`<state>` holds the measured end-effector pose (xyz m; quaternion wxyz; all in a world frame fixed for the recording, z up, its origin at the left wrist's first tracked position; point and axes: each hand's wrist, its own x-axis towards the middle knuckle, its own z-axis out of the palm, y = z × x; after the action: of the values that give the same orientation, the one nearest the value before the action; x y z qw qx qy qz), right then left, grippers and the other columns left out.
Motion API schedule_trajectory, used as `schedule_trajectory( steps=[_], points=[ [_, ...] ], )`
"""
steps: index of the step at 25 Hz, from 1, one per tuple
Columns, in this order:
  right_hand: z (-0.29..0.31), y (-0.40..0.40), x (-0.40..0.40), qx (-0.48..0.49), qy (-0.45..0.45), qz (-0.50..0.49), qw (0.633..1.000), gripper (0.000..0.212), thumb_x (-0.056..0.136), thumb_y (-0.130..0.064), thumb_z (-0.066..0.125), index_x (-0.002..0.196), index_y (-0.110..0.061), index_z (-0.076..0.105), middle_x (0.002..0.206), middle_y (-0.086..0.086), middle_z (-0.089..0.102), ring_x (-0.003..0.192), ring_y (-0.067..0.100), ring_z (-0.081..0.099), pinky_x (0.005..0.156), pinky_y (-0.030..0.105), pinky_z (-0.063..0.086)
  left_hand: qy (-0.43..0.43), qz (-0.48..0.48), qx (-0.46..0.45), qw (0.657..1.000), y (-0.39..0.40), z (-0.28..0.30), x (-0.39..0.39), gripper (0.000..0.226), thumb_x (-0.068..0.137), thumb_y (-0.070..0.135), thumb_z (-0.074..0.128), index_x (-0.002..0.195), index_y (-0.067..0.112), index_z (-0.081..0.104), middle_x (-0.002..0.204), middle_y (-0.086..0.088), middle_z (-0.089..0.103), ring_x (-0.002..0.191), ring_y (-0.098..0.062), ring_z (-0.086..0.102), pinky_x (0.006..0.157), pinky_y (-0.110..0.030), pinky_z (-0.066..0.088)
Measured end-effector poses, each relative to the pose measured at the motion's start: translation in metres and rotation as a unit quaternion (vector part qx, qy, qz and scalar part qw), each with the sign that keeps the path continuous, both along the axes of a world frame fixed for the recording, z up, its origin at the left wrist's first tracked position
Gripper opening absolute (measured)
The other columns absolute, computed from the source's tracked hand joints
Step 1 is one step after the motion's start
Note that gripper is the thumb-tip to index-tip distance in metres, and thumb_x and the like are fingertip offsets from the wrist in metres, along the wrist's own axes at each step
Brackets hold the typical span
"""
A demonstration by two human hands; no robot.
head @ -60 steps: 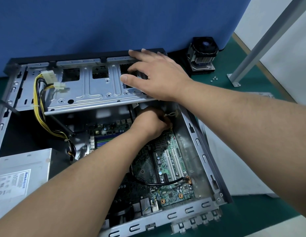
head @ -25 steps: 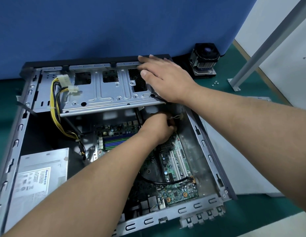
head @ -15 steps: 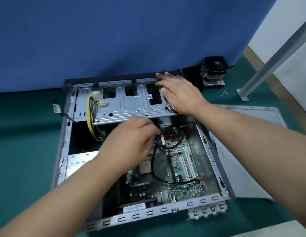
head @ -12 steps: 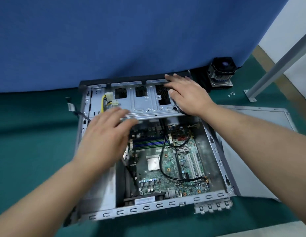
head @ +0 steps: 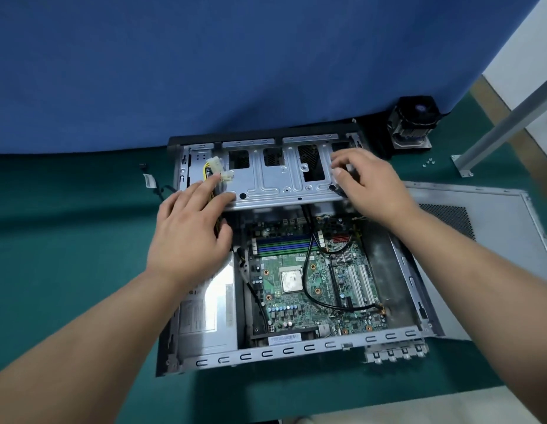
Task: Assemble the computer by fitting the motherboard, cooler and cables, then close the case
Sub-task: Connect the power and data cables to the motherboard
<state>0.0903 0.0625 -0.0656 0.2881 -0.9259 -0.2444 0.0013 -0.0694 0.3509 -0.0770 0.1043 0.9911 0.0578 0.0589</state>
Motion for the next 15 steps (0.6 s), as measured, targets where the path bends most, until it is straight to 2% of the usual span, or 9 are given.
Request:
schedule_trajectory(
  steps=[3,4,6,7,11,15],
  points=[
    [-0.001,-0.014,-0.023,0.008,0.014,-0.02,1.0,0.006,0.095,-0.024,0.06,0.101,-0.023,0.063,0.129,-0.01,0.061,0.103,-0.006,0.054,0.094,0.006,0.037,0.001,-0.001,0.005,1.0,-0.002,-0.001,0.002,0.053,0.089,0.037,0.041,0.14,0.037,0.054,0.164,0.01,0.033,0.148,-0.016,0.032,0.123,-0.039,0.013],
    [-0.002,-0.015,-0.026,-0.006,0.007,-0.017,1.0,0.007,0.093,-0.026,0.063,0.099,-0.023,0.062,0.129,-0.009,0.06,0.104,-0.005,0.054,0.096,0.009,0.039,0.002,0.001,0.008,1.0,-0.002,-0.001,0.002,0.053,0.089,0.037,0.041,0.14,0.037,0.054,0.164,0.01,0.033,0.148,-0.016,0.032,0.123,-0.039,0.014],
    [-0.002,-0.012,-0.027,-0.037,-0.007,-0.007,0.999,0.014,0.092,-0.032,0.067,0.1,-0.021,0.063,0.13,-0.005,0.06,0.115,0.011,0.056,0.105,0.032,0.044,0.002,0.004,0.018,1.0,-0.002,-0.001,0.001,0.053,0.089,0.037,0.041,0.141,0.037,0.054,0.164,0.01,0.033,0.148,-0.016,0.031,0.123,-0.039,0.014],
    [-0.002,-0.011,-0.026,-0.044,-0.008,-0.006,0.999,0.017,0.092,-0.034,0.069,0.1,-0.02,0.064,0.13,-0.004,0.061,0.118,0.016,0.055,0.107,0.038,0.043,0.0,0.004,0.022,1.0,-0.002,-0.001,0.001,0.053,0.089,0.037,0.041,0.14,0.037,0.054,0.164,0.009,0.034,0.148,-0.016,0.031,0.122,-0.039,0.014],
    [-0.001,-0.014,-0.025,-0.02,-0.009,-0.006,1.0,0.012,0.095,-0.031,0.067,0.093,-0.019,0.067,0.127,-0.005,0.063,0.116,0.017,0.057,0.106,0.039,0.045,-0.003,0.004,0.026,1.0,-0.004,0.001,0.002,0.054,0.088,0.037,0.039,0.14,0.036,0.055,0.163,0.008,0.035,0.147,-0.017,0.033,0.122,-0.041,0.016],
    [-0.005,-0.012,-0.023,-0.034,-0.049,-0.013,0.998,0.013,0.099,-0.022,0.06,0.091,-0.013,0.065,0.116,0.002,0.064,0.109,0.022,0.058,0.1,0.033,0.042,-0.003,0.003,0.031,1.0,-0.004,0.0,0.002,0.054,0.088,0.038,0.038,0.14,0.036,0.055,0.163,0.008,0.035,0.147,-0.017,0.033,0.122,-0.041,0.017]
  ],
)
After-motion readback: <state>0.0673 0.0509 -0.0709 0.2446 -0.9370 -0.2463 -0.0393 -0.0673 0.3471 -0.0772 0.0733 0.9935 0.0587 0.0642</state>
